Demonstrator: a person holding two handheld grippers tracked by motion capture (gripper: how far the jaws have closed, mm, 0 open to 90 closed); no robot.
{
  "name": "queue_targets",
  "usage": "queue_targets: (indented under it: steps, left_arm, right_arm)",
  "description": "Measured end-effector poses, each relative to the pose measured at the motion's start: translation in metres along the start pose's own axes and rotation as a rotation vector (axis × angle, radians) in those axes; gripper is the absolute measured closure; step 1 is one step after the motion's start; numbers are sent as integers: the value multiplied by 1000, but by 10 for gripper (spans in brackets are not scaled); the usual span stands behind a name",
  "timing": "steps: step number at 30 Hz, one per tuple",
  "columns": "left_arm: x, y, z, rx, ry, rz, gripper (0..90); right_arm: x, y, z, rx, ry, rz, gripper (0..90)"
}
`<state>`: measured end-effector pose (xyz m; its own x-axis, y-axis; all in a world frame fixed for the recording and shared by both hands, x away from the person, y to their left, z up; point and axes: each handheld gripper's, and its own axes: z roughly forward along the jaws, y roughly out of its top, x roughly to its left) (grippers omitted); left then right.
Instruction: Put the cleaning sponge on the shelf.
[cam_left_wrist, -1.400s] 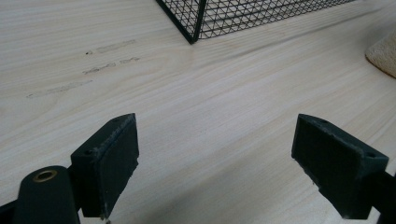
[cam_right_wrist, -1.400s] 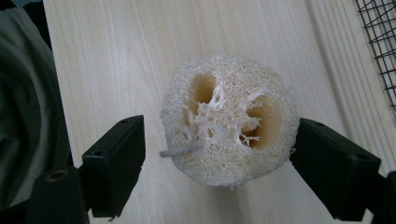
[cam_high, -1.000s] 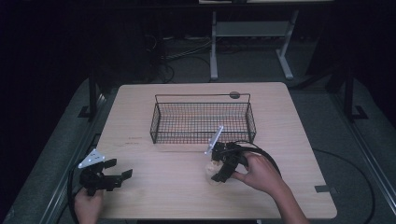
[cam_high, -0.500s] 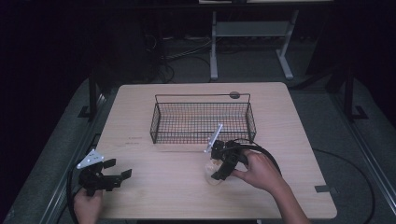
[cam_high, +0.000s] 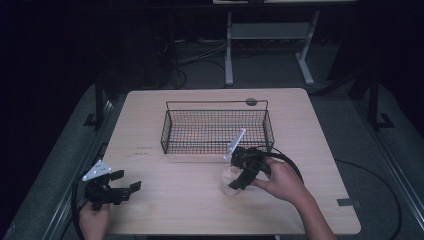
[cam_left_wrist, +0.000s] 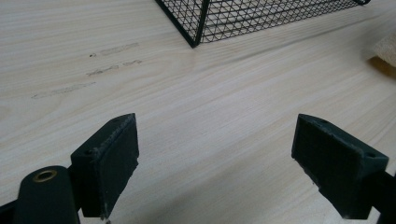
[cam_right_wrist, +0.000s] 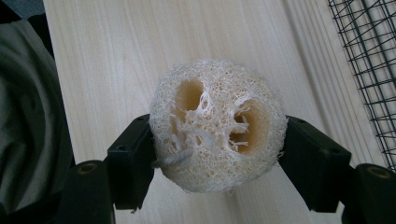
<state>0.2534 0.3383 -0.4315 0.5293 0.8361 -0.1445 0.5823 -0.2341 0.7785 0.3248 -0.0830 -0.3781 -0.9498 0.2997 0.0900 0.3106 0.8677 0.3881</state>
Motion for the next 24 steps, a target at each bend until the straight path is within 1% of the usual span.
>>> queue_targets:
  steps: [1,6,9,11,19,24]
  left_arm:
    - [0,0,0,1,0,1,137]
    - [1,0,0,-1,1,0,137]
    - [1,-1,-1,-3,4,-6,137]
    - [1,-1,-1,-2,6,-3,136]
    - [1,-1,-1,-3,8,-2,137]
    - [1,-1,-1,-2,8,-5,136]
  right_arm:
    - [-2,-1,-1,-8,0,3,302]
    - [-6,-2,-3,-17,7,11,302]
    - [-9,0,-7,-2,-19,6,302]
    - [-10,1,-9,-1,-22,6,303]
    - [-22,9,-25,-13,-45,13,302]
    - [-27,13,-31,-14,-50,10,302]
